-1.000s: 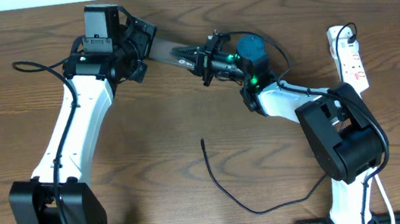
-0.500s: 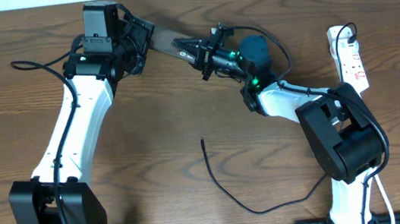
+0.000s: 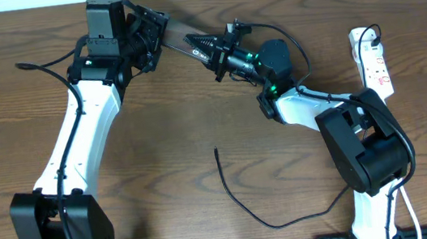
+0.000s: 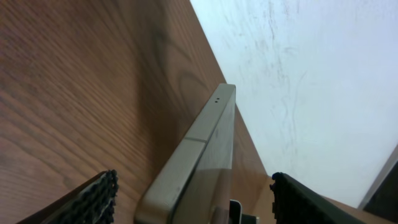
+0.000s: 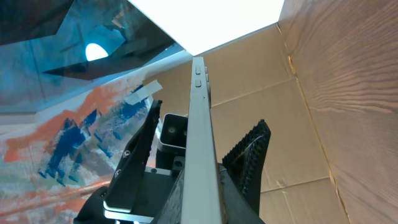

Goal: Plug charger to phone and switch on socket

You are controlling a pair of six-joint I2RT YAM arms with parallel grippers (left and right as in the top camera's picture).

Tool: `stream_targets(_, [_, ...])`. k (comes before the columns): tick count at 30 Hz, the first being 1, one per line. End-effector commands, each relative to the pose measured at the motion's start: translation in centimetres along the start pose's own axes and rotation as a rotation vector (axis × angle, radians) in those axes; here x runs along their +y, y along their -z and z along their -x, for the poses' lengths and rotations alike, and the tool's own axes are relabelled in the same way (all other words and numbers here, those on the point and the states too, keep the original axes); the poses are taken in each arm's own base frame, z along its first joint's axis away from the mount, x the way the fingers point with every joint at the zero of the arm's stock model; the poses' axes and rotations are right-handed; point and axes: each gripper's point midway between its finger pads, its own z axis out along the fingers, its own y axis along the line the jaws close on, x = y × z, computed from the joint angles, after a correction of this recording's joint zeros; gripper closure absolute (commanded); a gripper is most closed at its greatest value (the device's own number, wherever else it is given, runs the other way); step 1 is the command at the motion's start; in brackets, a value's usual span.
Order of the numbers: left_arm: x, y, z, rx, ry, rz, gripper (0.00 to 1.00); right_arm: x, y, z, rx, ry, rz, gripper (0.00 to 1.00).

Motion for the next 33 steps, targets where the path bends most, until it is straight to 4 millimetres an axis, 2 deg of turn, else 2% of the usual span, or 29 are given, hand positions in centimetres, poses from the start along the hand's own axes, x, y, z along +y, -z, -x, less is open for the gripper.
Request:
stream_targets(1, [0.4, -0.5, 0.2, 0.02, -0.002, -0.001, 0.28, 0.5, -0.6, -0.8, 0.01, 0.002, 0.022, 0.99])
stream_targets(9, [0.2, -0.3, 0.5, 0.021, 0.0, -0.017, 0.3, 0.4, -0.7, -0.9, 0.012, 0.002, 0.022, 0.98])
stream_targets(15, [-1.3, -0.2, 0.4, 0.046, -0.025, -0.085, 0.3, 0.6, -0.6, -0.7, 0.002, 0.002, 0.028, 0.99])
stream_targets(22, [-1.1, -0.1, 0.6, 0.054, -0.019, -0.084, 0.3, 0.8, -0.6, -0.8, 0.006, 0.008, 0.035, 0.99])
stream_targets(29, [0.0, -0.5, 0.5, 0.058, -0.01, -0.067, 0.31, 0.7, -0.7, -0.9, 0.006, 0.008, 0.035, 0.99])
stream_targets(33, [-0.2, -0.6, 0.4, 0.066, -0.018, -0.094, 0.32, 0.8, -0.6, -0.8, 0.006, 0.008, 0.035, 0.99])
